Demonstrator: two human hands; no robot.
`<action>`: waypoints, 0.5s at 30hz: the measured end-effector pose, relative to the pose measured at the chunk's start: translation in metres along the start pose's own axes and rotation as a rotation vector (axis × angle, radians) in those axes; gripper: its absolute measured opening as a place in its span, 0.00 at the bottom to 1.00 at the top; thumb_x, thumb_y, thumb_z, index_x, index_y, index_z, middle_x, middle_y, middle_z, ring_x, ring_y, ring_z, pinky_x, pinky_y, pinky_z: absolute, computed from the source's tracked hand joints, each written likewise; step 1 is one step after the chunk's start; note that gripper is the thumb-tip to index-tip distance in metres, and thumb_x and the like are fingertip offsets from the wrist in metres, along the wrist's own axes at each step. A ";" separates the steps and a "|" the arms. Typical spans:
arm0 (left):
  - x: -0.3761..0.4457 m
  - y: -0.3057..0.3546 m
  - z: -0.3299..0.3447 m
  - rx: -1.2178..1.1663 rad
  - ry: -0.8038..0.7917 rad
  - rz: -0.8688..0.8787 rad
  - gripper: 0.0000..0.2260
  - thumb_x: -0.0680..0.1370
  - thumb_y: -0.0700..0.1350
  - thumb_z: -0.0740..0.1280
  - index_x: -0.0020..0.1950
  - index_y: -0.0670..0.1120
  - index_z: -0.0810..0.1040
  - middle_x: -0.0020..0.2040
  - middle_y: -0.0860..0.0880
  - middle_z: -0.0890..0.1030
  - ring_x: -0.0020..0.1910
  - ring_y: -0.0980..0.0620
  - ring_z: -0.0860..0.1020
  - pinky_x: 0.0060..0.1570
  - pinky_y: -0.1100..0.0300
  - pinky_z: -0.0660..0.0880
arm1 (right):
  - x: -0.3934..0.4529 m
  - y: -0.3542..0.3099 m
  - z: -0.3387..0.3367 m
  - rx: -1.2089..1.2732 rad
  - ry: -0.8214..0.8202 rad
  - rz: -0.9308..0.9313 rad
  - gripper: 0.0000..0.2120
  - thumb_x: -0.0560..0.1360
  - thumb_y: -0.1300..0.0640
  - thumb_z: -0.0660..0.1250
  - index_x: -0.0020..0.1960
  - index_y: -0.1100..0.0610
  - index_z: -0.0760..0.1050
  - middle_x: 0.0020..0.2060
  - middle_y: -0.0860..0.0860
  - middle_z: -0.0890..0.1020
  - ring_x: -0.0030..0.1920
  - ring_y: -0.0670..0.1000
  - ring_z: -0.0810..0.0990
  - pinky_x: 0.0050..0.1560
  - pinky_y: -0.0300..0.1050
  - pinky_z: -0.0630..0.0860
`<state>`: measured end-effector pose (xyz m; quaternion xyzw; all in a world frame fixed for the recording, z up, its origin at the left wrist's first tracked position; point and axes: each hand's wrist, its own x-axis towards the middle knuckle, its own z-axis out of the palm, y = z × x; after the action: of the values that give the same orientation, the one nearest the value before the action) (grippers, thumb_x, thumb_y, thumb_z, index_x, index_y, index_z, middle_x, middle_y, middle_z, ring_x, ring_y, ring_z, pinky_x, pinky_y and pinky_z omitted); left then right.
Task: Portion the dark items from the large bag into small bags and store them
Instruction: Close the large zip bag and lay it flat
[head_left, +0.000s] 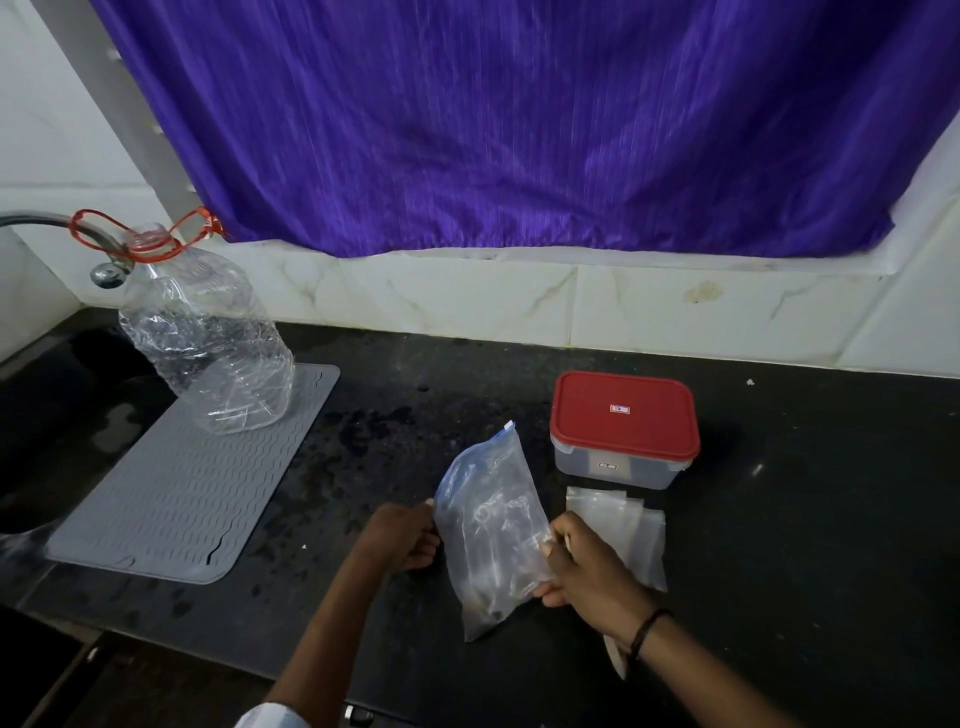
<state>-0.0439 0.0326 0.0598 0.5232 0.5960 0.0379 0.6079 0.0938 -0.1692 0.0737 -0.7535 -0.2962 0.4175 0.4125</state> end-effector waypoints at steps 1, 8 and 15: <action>0.000 -0.002 0.005 -0.006 -0.001 -0.011 0.16 0.82 0.48 0.66 0.44 0.36 0.78 0.36 0.41 0.79 0.32 0.47 0.77 0.32 0.57 0.78 | -0.001 0.002 0.001 -0.006 -0.014 -0.014 0.05 0.82 0.55 0.57 0.51 0.57 0.67 0.48 0.55 0.78 0.44 0.52 0.85 0.45 0.47 0.83; 0.001 -0.006 0.018 -0.135 -0.033 -0.029 0.14 0.81 0.52 0.65 0.51 0.41 0.82 0.44 0.44 0.83 0.45 0.47 0.80 0.43 0.54 0.76 | -0.014 0.007 0.000 -0.026 -0.176 -0.070 0.04 0.82 0.56 0.59 0.48 0.54 0.67 0.45 0.49 0.74 0.48 0.46 0.78 0.54 0.49 0.81; 0.012 0.004 0.015 -0.388 0.049 0.217 0.11 0.81 0.48 0.65 0.39 0.47 0.75 0.39 0.43 0.77 0.39 0.47 0.75 0.44 0.50 0.72 | -0.023 0.006 0.006 0.080 -0.204 0.024 0.07 0.83 0.57 0.57 0.56 0.58 0.71 0.54 0.53 0.78 0.51 0.49 0.84 0.50 0.45 0.82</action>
<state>-0.0268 0.0333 0.0503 0.4566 0.5323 0.2298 0.6748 0.0782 -0.1878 0.0749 -0.6937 -0.3107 0.5082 0.4049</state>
